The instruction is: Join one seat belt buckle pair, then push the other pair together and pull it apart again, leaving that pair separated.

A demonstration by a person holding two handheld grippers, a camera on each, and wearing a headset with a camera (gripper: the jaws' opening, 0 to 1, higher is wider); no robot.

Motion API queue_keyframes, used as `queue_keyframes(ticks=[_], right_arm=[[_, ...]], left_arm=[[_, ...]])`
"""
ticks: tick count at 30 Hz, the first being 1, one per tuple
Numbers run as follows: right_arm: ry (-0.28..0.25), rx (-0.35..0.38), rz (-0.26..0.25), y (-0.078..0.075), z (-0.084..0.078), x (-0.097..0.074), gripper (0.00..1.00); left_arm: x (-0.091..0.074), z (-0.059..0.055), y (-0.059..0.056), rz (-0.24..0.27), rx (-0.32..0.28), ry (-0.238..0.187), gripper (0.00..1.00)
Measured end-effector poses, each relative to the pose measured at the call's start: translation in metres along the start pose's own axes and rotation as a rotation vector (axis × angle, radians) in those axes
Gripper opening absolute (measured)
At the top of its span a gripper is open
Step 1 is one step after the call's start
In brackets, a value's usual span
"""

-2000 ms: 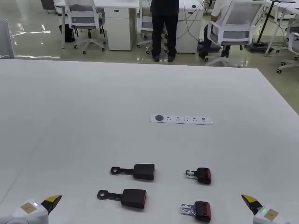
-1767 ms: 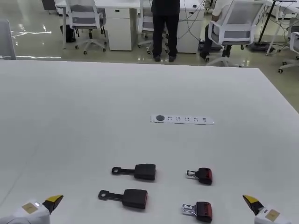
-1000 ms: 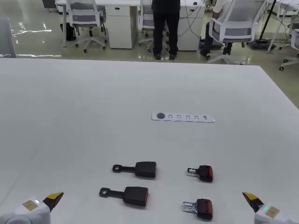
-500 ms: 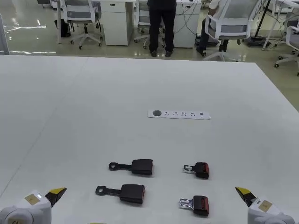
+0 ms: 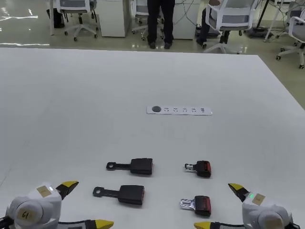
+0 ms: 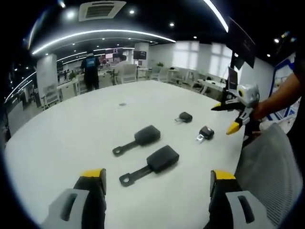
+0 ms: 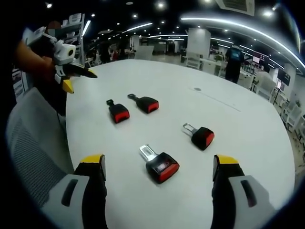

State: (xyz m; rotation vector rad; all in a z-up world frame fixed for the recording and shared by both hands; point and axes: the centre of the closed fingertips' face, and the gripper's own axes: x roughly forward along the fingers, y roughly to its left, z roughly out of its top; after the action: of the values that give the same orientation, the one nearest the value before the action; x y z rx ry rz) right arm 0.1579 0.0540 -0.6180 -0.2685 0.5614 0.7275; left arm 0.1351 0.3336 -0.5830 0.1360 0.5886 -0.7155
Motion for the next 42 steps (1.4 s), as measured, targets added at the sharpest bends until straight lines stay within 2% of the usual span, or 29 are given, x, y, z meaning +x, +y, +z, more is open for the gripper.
queue_keyframes(ticks=[1,6,7,9,12,18,22,25,31,35,39,42], right_arm=[[0.003,0.000,0.006,0.001,0.000,0.003,0.94],[0.013,-0.003,0.022,0.001,-0.002,0.010,0.92],[0.015,-0.003,0.034,0.001,-0.003,0.013,0.91],[0.024,-0.003,0.045,0.002,-0.005,0.017,0.91],[0.031,-0.005,0.055,0.001,-0.004,0.020,0.90],[0.047,-0.009,0.070,-0.004,-0.006,0.026,0.89],[0.069,-0.018,0.086,-0.004,-0.010,0.031,0.90],[0.080,-0.023,0.106,-0.004,-0.012,0.034,0.90],[0.092,-0.027,0.140,-0.004,-0.011,0.042,0.90],[0.107,-0.028,0.174,-0.003,-0.012,0.046,0.89],[0.129,-0.032,0.200,-0.003,-0.018,0.051,0.88],[0.140,-0.039,0.217,-0.002,-0.020,0.054,0.88]], left_arm=[[0.002,-0.002,0.004,-0.011,0.001,0.008,0.91],[0.014,0.002,0.008,-0.027,0.010,0.009,0.89],[0.017,0.001,0.012,-0.033,0.012,0.017,0.89],[0.022,0.001,0.010,-0.046,0.018,0.027,0.89],[0.027,0.000,0.015,-0.056,0.048,0.024,0.88],[0.042,-0.001,0.019,-0.086,0.054,0.047,0.87],[0.054,0.000,0.019,-0.111,0.060,0.054,0.86],[0.064,0.000,0.019,-0.140,0.093,0.071,0.86],[0.079,0.006,0.018,-0.180,0.122,0.083,0.84],[0.087,0.008,0.013,-0.214,0.148,0.103,0.82],[0.097,0.002,0.015,-0.242,0.169,0.117,0.80],[0.105,-0.001,0.012,-0.268,0.190,0.135,0.78]])
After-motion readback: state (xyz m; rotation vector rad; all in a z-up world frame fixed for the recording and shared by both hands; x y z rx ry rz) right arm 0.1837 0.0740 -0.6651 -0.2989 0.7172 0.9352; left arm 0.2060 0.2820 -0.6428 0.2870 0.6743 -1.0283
